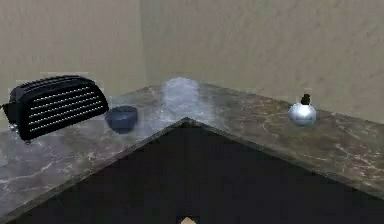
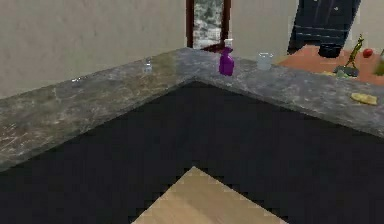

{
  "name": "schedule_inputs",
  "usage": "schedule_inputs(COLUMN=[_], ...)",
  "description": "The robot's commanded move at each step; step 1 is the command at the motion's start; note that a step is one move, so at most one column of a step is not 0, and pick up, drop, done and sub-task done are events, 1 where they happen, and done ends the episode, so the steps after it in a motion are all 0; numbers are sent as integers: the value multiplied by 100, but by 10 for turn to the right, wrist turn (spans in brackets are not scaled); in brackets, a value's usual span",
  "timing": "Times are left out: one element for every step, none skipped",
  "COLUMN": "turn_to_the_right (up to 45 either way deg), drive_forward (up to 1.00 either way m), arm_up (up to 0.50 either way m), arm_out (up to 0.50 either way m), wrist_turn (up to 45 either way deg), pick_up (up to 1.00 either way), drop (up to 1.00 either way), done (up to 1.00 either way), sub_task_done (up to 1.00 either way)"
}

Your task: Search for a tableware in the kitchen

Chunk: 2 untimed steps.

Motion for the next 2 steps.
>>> schedule_inputs(turn_to_the_right=[-180,0], drive_forward=[0,0], arm_up=[0,0], arm_out=[0,0], wrist_turn=[0,0], pick_up=[0,0], drop=[0,0], done=[0,100], sub_task_done=[0,0])
